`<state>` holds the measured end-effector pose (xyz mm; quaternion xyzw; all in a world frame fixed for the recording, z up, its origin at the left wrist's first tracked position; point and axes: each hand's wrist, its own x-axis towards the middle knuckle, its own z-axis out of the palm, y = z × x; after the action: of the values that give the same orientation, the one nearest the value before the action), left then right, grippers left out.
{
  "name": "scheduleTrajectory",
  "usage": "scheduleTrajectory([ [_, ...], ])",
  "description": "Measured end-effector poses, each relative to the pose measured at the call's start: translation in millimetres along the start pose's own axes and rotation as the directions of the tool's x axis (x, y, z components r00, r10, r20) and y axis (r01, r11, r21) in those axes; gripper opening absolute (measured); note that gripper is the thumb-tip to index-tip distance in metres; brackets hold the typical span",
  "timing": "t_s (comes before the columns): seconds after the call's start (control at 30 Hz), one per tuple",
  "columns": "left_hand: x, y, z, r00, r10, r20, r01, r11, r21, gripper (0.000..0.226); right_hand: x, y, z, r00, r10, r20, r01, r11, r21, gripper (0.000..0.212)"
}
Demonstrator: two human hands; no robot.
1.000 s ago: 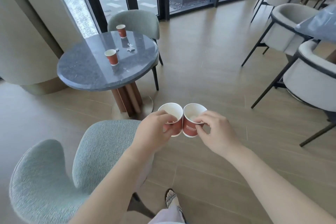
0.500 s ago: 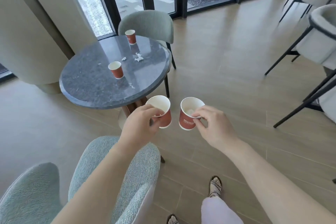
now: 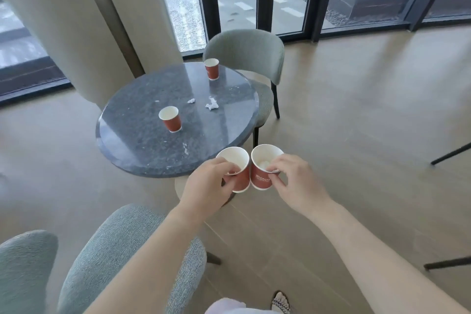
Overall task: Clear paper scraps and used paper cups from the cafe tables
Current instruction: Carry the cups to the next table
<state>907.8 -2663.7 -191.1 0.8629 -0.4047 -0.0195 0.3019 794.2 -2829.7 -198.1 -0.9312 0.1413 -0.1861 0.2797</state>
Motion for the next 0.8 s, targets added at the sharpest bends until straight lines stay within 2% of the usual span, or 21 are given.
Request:
scheduleTrajectory([
  [0.2, 39, 8, 20, 0.995, -0.082, -0.051, 0.083, 0.996, 0.015, 0.015, 42, 37, -9, 0.996, -0.050, 0.079, 0.048, 0.998, 0.031, 0.018],
  [0.43, 79, -15, 24, 0.983, -0.174, -0.063, 0.173, 0.985, -0.016, 0.015, 104, 51, 14, 0.979, -0.112, 0.168, 0.099, 0.992, 0.084, 0.021],
  [0.6, 120, -49, 19, 0.971, -0.224, -0.087, 0.224, 0.974, -0.013, 0.015, 167, 56, 45, 0.961, -0.150, 0.233, 0.132, 0.987, 0.090, 0.028],
  [0.8, 180, -116, -2, 0.947, -0.296, -0.125, 0.296, 0.955, -0.013, 0.016, 269, 48, 94, 0.934, -0.216, 0.285, 0.194, 0.975, 0.105, 0.022],
])
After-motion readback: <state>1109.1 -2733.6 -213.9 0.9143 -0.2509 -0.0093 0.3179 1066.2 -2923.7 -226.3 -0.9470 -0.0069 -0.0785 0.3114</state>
